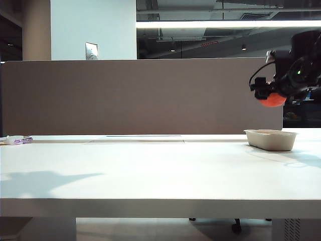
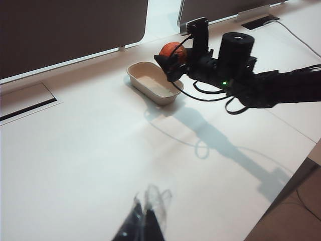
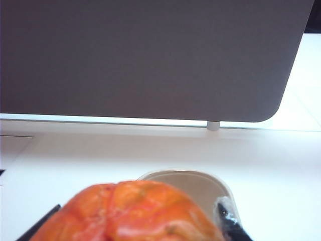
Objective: Pick up the orange and place it into the paper lunchbox.
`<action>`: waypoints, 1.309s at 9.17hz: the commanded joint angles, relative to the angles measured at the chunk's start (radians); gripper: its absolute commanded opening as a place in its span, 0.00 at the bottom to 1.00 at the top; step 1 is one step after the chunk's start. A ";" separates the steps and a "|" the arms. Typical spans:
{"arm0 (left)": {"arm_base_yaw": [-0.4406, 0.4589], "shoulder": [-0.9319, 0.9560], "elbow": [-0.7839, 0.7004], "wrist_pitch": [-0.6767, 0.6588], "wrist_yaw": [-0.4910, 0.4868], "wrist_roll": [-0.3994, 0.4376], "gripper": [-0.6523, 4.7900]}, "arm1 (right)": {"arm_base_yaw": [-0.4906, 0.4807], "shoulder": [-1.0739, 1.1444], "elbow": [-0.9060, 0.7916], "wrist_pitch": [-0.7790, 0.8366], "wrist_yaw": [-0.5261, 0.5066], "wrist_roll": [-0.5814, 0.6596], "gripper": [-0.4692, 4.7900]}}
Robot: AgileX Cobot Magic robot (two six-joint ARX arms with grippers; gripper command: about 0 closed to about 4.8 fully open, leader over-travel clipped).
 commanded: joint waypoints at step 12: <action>-0.001 -0.154 -0.009 -0.155 -0.051 0.145 0.11 | 0.003 -0.679 0.331 -1.274 -0.163 -0.210 0.08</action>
